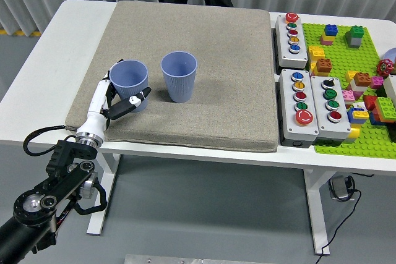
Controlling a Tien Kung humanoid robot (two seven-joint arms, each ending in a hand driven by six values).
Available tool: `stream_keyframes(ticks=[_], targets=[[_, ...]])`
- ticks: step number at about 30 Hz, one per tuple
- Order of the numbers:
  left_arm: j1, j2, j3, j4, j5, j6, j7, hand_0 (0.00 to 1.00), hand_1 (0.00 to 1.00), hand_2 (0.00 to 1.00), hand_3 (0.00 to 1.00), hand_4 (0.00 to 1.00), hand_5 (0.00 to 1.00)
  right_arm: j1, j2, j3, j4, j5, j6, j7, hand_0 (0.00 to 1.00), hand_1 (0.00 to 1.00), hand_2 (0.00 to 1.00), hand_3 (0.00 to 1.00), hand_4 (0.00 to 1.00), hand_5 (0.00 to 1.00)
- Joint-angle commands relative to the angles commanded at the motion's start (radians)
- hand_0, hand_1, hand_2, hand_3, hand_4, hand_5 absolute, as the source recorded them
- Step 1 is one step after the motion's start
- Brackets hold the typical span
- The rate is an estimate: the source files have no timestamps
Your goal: Pick cup pour cup place
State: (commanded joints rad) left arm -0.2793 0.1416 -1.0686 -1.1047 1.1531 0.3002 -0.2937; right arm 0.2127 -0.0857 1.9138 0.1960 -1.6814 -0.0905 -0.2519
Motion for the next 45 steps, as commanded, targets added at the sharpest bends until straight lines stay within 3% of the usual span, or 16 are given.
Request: stream_keyframes(ticks=[3,4,9,10,15,16,21,22,34,45], targets=[[-0.003,-0.002,0.000,0.002,0.000,0.011,-0.003,0.763,0.742,0.872,0.966,0.896,0.275,0.000,0.000,0.000,0.000,-0.001,0.000,-0.001,0.699,0.639,0.599,0.594,0.002,0.285],[-0.004,-0.003,0.000,0.003,0.001,0.013,-0.003,0.682,0.696,0.787,0.859,0.883,0.254,0.000,0.000,0.000,0.000,-0.001,0.000,-0.001,0.700,0.639,0.599,0.595,0.002,0.282],[-0.004,-0.005,0.001,0.006,0.002,0.028,-0.008,0.682,0.696,0.787,0.859,0.883,0.254,0.000,0.000,0.001,0.000,-0.003,0.000,-0.001,0.700,0.639,0.599,0.595,0.002,0.282],[-0.004,-0.005,0.001,0.006,0.002,0.028,-0.008,0.669,0.681,0.746,0.726,0.875,0.230,0.000,0.000,0.001,0.000,-0.003,0.000,-0.001,0.699,0.639,0.598,0.595,0.002,0.284],[-0.004,-0.008,0.003,0.006,0.002,0.031,-0.009,0.669,0.681,0.746,0.726,0.875,0.230,0.000,0.000,0.002,0.000,-0.003,0.001,0.000,0.699,0.639,0.598,0.595,0.002,0.284],[-0.005,-0.009,0.004,0.006,0.002,0.033,-0.010,0.648,0.627,0.681,0.666,0.874,0.223,0.001,0.000,0.001,0.000,-0.003,0.001,0.000,0.700,0.639,0.598,0.595,0.002,0.283],[-0.005,-0.012,0.007,0.005,-0.002,0.048,-0.018,0.648,0.627,0.681,0.666,0.874,0.223,0.002,0.000,0.001,0.000,-0.004,0.001,0.000,0.700,0.639,0.598,0.595,0.002,0.283],[-0.004,-0.013,0.007,0.005,-0.005,0.055,-0.022,0.616,0.586,0.614,0.621,0.867,0.209,0.001,0.000,0.001,0.000,-0.003,0.001,-0.001,0.700,0.639,0.597,0.595,0.002,0.283],[0.003,-0.008,0.004,-0.009,0.012,0.055,-0.016,0.602,0.568,0.604,0.609,0.854,0.183,-0.006,0.001,0.002,0.001,-0.006,0.001,-0.002,0.700,0.639,0.597,0.594,0.002,0.284],[-0.025,0.044,-0.012,-0.066,0.138,0.054,0.036,0.593,0.566,0.605,0.607,0.852,0.179,-0.009,-0.003,0.001,-0.001,-0.003,0.001,0.003,0.699,0.639,0.597,0.594,0.002,0.284]])
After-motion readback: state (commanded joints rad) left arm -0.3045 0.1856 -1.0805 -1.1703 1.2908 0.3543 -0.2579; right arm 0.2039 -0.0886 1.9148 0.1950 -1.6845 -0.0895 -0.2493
